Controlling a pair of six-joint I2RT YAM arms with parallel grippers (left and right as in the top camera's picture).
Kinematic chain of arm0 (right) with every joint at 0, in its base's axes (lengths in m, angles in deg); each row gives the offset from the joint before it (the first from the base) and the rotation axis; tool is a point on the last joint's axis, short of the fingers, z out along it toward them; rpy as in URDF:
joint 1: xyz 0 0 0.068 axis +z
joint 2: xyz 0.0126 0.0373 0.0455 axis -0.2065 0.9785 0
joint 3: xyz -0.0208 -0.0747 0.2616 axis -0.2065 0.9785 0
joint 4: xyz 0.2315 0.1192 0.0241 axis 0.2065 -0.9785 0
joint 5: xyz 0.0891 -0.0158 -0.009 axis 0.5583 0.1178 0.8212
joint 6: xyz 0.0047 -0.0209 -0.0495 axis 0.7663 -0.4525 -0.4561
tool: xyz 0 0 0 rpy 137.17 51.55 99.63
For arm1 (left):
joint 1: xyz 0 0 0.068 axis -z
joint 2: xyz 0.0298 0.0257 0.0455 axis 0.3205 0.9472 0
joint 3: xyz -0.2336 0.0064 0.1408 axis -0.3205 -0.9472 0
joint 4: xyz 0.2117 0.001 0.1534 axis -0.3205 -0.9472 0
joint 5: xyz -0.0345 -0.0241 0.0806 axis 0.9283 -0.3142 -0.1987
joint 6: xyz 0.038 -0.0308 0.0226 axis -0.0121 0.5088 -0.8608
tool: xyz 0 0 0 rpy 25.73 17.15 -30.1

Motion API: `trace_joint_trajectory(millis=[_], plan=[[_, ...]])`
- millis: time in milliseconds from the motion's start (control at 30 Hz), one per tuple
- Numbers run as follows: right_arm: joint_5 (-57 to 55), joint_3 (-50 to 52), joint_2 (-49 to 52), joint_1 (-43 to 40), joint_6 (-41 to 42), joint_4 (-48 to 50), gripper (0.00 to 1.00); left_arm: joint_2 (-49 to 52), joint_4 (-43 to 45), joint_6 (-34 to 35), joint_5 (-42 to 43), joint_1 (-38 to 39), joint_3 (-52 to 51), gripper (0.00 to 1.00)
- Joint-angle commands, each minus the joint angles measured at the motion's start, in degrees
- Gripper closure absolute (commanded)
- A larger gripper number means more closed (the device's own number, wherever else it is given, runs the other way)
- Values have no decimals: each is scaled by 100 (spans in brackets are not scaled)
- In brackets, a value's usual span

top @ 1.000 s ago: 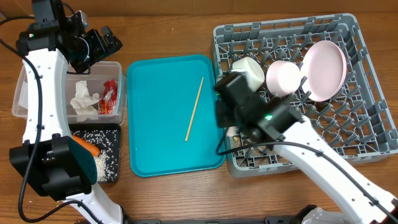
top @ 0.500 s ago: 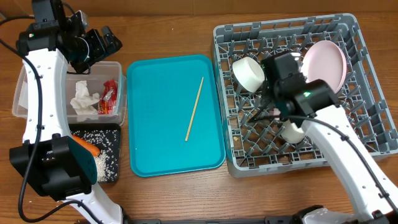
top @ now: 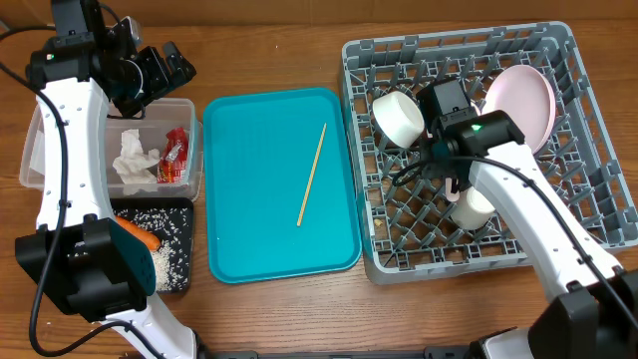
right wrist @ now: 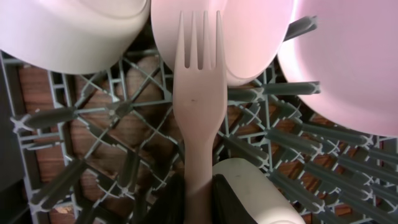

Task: Sort waste into correct bins and load items into the dishwasher
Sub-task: 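Carry the fork to the rack and insert it upright with the right gripper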

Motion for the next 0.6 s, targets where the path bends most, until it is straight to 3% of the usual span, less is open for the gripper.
trace_joint_trajectory(millis=[0, 567], plan=[[20, 33, 186, -7, -155, -61, 96, -98, 2, 59, -15, 55, 118, 0], [667, 557, 490, -7, -595, 321, 96, -98, 2, 59, -15, 55, 118, 0]])
